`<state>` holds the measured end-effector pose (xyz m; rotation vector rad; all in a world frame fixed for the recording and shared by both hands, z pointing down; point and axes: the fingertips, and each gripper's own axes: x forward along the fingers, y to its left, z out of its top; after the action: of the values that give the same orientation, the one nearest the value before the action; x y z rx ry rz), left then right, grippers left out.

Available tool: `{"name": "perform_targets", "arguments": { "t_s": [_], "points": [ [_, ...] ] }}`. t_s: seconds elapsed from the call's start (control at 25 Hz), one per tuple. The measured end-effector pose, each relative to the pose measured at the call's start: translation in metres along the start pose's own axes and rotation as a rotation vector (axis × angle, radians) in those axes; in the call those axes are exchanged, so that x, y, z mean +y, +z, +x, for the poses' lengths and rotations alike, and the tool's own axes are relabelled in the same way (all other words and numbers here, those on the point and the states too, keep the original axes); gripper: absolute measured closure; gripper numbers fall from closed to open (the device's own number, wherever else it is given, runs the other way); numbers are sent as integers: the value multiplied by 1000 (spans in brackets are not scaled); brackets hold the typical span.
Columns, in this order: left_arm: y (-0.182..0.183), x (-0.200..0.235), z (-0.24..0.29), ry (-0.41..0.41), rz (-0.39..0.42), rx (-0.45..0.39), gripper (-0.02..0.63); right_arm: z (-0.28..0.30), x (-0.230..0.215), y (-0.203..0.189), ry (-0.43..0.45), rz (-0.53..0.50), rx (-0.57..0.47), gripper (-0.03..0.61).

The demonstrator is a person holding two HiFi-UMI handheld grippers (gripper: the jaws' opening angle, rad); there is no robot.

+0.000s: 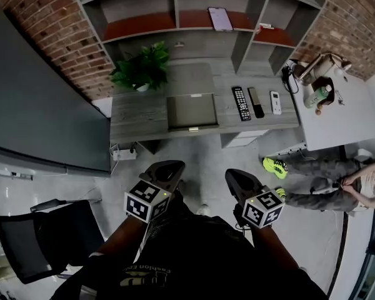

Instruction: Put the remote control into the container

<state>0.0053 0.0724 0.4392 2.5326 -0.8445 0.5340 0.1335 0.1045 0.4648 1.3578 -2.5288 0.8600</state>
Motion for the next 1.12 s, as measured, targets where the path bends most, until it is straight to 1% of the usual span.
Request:
{"name": "perform_targets", "arguments": {
  "t_s": [0.2,0.36,0.56,0.8,0.96,1.12],
  "points": [
    [20,51,16,-25,17,15,607,41,-23,11,-61,56,29,578],
    [33,88,28,-47,19,32,607,71,-28,29,-98,51,37,578],
    [53,123,43,-89,69,38,607,104,-36,48,-154,48,34,578],
    [61,155,51,-152,82,72,607,132,-53,56,-242,69,48,578],
    [59,169,55,-182,90,91,607,136,-66,62,-321,87,35,578],
    [61,176,63,-200,90,95,607,134,-78,69,-377,86,36,578]
  ]
}}
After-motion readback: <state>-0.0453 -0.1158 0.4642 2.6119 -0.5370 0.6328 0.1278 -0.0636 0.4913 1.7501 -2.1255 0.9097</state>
